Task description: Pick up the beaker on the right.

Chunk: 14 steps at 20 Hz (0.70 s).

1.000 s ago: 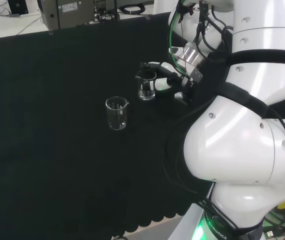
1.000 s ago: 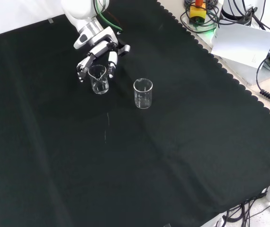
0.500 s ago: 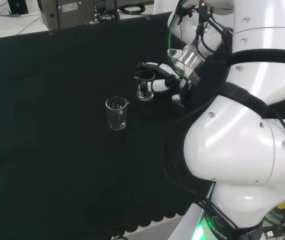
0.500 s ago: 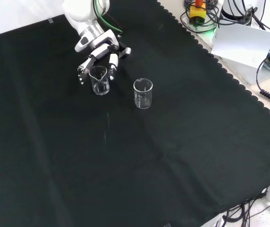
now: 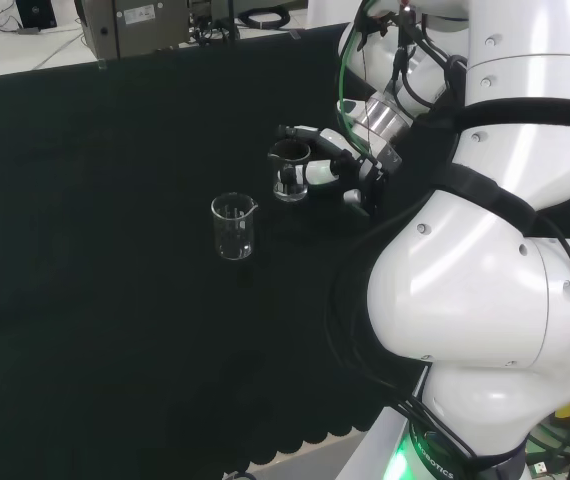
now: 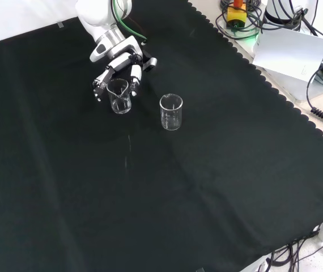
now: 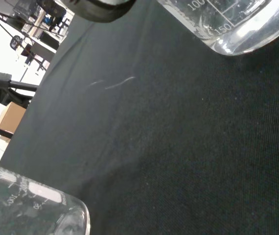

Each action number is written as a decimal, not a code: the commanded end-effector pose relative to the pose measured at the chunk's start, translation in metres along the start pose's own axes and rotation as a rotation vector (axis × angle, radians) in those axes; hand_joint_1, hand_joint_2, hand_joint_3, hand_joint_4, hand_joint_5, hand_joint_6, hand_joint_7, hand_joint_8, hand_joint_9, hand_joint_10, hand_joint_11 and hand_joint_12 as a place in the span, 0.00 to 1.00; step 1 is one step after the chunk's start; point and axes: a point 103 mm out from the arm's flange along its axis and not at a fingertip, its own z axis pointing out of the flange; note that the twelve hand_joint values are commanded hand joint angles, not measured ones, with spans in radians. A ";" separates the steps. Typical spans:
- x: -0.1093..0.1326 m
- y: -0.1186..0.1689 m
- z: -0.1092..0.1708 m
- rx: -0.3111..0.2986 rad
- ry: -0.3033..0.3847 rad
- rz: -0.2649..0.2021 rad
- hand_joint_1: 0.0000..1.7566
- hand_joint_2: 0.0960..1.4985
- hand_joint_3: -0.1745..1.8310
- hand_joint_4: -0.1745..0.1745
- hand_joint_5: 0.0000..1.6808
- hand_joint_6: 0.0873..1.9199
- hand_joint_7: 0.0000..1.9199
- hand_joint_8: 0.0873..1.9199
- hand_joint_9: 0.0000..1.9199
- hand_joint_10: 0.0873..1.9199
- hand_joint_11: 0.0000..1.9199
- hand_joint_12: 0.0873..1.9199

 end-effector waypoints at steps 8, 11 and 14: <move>-0.005 0.003 0.004 0.016 0.007 0.021 0.54 0.60 0.00 0.56 0.22 0.00 0.15 0.31 0.21 0.24 0.00 0.65; -0.006 0.004 0.006 0.017 0.013 0.026 0.54 0.60 0.00 0.56 0.22 0.00 0.15 0.31 0.21 0.24 0.00 0.65; -0.005 0.005 0.007 0.019 0.024 0.021 0.54 0.60 0.00 0.56 0.22 0.00 0.15 0.31 0.21 0.24 0.00 0.65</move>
